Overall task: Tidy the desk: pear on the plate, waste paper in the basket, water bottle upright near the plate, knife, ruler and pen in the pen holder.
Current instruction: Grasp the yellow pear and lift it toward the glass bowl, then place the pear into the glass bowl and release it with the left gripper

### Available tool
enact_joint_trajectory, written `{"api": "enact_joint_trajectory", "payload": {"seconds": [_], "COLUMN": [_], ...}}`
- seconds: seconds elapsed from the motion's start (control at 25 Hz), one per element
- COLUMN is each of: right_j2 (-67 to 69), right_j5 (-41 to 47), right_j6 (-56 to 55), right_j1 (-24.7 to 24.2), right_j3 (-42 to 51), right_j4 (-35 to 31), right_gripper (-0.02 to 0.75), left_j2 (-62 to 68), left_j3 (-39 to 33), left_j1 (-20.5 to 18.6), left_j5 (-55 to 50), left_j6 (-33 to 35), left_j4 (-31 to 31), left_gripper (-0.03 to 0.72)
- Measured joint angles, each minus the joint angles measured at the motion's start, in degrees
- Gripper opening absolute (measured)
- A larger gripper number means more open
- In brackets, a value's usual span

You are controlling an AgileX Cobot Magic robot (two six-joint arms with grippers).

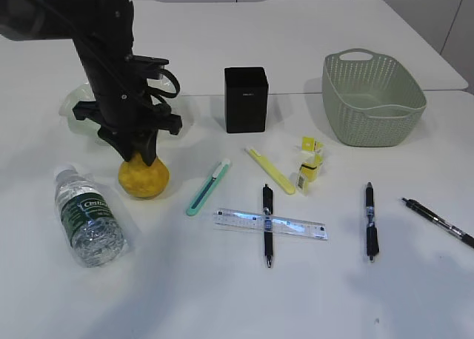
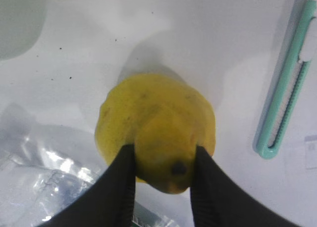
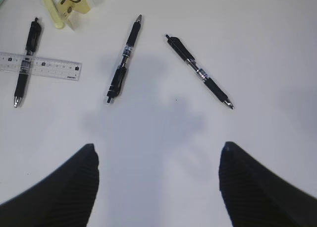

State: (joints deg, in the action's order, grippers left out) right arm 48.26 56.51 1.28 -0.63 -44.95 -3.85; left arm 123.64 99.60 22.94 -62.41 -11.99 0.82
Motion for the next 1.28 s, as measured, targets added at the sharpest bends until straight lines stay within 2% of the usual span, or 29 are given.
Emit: {"api": "enact_joint_trajectory", "payload": {"seconds": [0.52, 0.68, 0.84, 0.96, 1.28], "right_j2": [0.0, 0.0, 0.0, 0.0, 0.0], "right_j5": [0.0, 0.0, 0.0, 0.0, 0.0], "right_j6": [0.1, 0.1, 0.1, 0.1, 0.1], "right_j1": [0.0, 0.0, 0.0, 0.0, 0.0], "right_j3": [0.0, 0.0, 0.0, 0.0, 0.0], "right_j4": [0.6, 0.6, 0.6, 0.6, 0.6], "right_gripper": [0.557, 0.557, 0.557, 0.557, 0.557], "left_j2": [-5.3, -5.7, -5.7, -5.7, -4.7], "left_j3": [0.5, 5.7, 13.0, 16.4, 17.4], "left_j1": [0.0, 0.0, -0.1, -1.5, -10.4], "left_j5": [-1.7, -2.8, -2.8, -2.5, 1.5], "left_j6": [0.0, 0.0, 0.0, 0.0, 0.0], "left_j4": [-0.4, 0.6, 4.5, 5.7, 4.0], "left_gripper": [0.203, 0.203, 0.203, 0.203, 0.203]}}
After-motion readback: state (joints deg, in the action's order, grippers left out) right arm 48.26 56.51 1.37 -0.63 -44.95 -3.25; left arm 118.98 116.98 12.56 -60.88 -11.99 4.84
